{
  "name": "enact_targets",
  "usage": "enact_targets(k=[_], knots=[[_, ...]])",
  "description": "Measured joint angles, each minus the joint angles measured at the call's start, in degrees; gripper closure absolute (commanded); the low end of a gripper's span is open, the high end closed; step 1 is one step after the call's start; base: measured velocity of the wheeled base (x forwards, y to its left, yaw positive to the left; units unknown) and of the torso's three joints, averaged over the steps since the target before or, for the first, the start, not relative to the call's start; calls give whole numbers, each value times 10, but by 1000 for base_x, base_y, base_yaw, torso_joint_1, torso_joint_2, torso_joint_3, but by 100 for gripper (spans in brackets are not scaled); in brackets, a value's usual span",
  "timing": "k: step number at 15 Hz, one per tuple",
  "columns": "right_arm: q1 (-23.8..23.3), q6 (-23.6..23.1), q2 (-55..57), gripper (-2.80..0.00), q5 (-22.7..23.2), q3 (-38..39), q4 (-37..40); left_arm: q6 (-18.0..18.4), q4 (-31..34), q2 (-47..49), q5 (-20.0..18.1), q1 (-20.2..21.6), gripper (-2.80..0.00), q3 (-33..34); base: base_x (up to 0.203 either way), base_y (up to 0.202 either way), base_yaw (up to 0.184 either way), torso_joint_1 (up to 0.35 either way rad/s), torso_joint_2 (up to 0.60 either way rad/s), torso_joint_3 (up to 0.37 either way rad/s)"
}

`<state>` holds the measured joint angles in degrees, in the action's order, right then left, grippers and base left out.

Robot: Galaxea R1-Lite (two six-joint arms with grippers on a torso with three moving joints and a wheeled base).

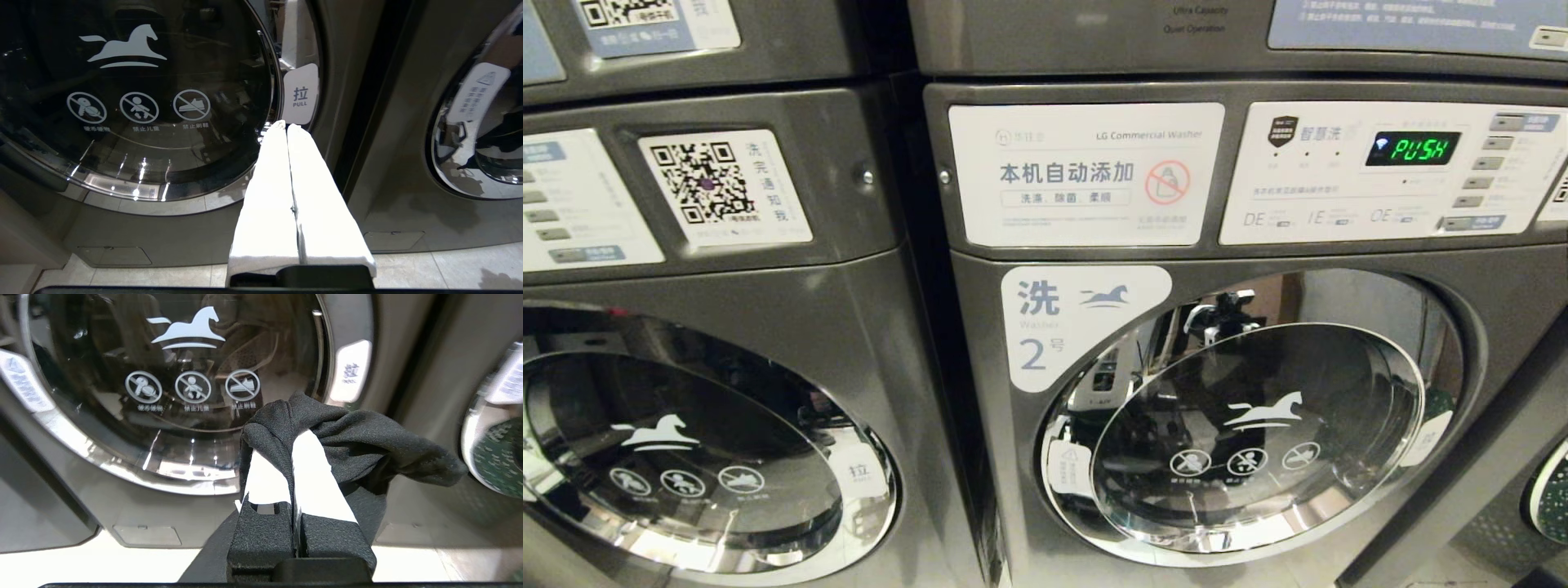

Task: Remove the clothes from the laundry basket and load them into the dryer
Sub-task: Put the clothes in the dryer

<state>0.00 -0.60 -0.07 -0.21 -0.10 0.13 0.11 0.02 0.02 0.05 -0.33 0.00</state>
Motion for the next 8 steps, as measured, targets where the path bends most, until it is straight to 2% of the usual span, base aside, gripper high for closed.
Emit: enact_targets(k=[3, 4, 7, 8], knots=[[0, 0, 0, 0, -1, 0, 0, -1, 0, 0, 0, 0, 0, 0, 183, 0, -1, 8, 4, 2], [0, 0, 0, 0, 0, 0, 0, -1, 0, 0, 0, 0, 0, 0, 86, 0, 1, 11, 1, -2], [0, 0, 0, 0, 0, 1, -1, -1, 0, 0, 0, 0, 0, 0, 0, 0, 0, 0, 0, 0], [0, 0, 0, 0, 0, 1, -1, -1, 0, 0, 0, 0, 0, 0, 0, 0, 0, 13, -168, -159]])
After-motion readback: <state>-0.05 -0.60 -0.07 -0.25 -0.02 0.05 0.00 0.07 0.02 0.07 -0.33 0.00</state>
